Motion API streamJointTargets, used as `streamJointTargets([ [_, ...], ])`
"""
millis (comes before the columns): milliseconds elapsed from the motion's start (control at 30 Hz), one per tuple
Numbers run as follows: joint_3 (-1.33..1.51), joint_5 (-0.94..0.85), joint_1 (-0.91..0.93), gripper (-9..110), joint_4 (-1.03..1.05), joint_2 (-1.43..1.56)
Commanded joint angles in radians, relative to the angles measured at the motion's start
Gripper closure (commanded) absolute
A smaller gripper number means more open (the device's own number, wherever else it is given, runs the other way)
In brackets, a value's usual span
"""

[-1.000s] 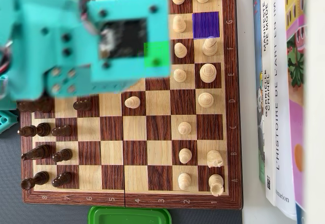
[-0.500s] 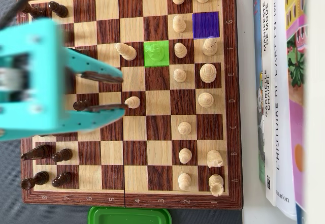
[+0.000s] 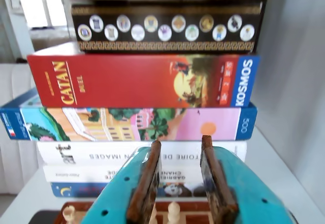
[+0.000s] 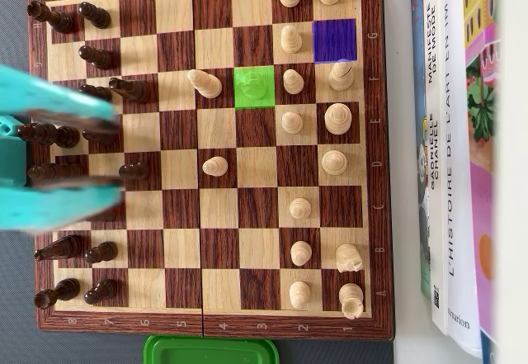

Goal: Play chess

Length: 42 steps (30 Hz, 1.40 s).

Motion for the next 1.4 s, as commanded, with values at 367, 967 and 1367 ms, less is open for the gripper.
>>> streamJointTargets([
  [367, 0.284, -0.006, 0.011, 89, -0.551, 0.327],
  [967, 0.311, -0.103, 0.009, 89, -1.250, 0.351],
  [1367, 0.331, -0.103, 0.008, 89, -1.628, 0.353],
])
